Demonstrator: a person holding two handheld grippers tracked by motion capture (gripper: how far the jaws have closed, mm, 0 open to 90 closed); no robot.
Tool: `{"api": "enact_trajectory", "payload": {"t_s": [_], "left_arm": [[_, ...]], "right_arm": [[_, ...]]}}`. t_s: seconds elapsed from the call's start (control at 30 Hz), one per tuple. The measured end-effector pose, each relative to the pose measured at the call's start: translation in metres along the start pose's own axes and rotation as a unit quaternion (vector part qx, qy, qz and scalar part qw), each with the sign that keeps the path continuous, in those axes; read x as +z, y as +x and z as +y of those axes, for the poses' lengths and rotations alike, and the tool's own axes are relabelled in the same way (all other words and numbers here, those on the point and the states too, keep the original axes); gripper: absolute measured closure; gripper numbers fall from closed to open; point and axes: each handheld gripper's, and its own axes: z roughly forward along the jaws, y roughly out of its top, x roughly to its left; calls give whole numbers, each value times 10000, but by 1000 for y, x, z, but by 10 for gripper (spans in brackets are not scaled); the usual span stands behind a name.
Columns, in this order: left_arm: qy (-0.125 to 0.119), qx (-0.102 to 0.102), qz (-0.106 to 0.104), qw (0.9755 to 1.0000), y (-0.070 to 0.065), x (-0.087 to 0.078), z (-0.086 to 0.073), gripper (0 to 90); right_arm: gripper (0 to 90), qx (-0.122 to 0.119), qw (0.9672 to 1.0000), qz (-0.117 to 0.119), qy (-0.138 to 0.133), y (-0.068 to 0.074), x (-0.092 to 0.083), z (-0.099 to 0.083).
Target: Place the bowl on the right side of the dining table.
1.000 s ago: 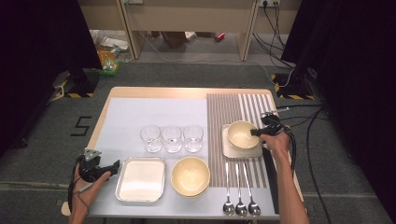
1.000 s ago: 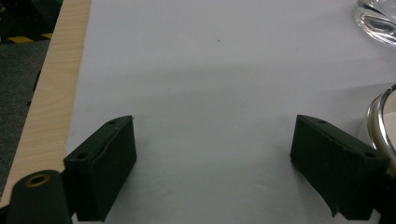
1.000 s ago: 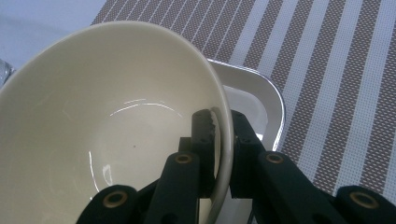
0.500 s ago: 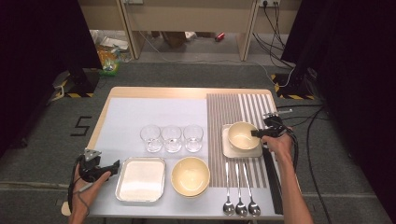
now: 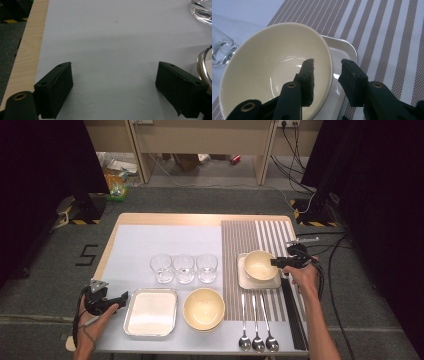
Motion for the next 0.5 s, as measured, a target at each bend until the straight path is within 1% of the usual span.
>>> {"api": "enact_trajectory", "payload": {"t_s": [0.07, 0.1, 0.13, 0.17, 0.2, 0.27, 0.3, 0.33, 0.37, 0.5], "left_arm": [[2, 1, 1, 10000, 0, 0, 0, 135], [1, 2, 0, 10000, 0, 0, 0, 135], [11, 1, -7, 10000, 0, 0, 0, 135], [11, 0, -9, 10000, 0, 0, 0, 135], [8, -1, -6, 10000, 0, 0, 0, 135], [-2, 0, 1, 10000, 0, 0, 0, 135], [0, 2, 0, 10000, 0, 0, 0, 135], [13, 3, -8, 10000, 0, 0, 0, 135], [11, 1, -8, 10000, 0, 0, 0, 135], [7, 1, -5, 10000, 0, 0, 0, 135]], "right_arm": [[645, -4, 10000, -24, 37, 1, 0, 0], [661, -44, 10000, -49, 69, 1, 2, -1], [699, -115, 9999, -22, 69, 2, 3, -2], [699, -115, 9999, -22, 69, 2, 3, -2], [717, -156, 9999, -13, 61, 3, 4, -3], [734, -261, 9996, -86, 104, 6, 5, -4], [734, -324, 9993, -149, 123, 7, 5, -4], [734, -350, 9992, -153, 127, 8, 5, -4], [734, -376, 9990, -209, 139, 9, 4, -4], [749, -445, 9986, -225, 156, 10, 3, -6]]}}
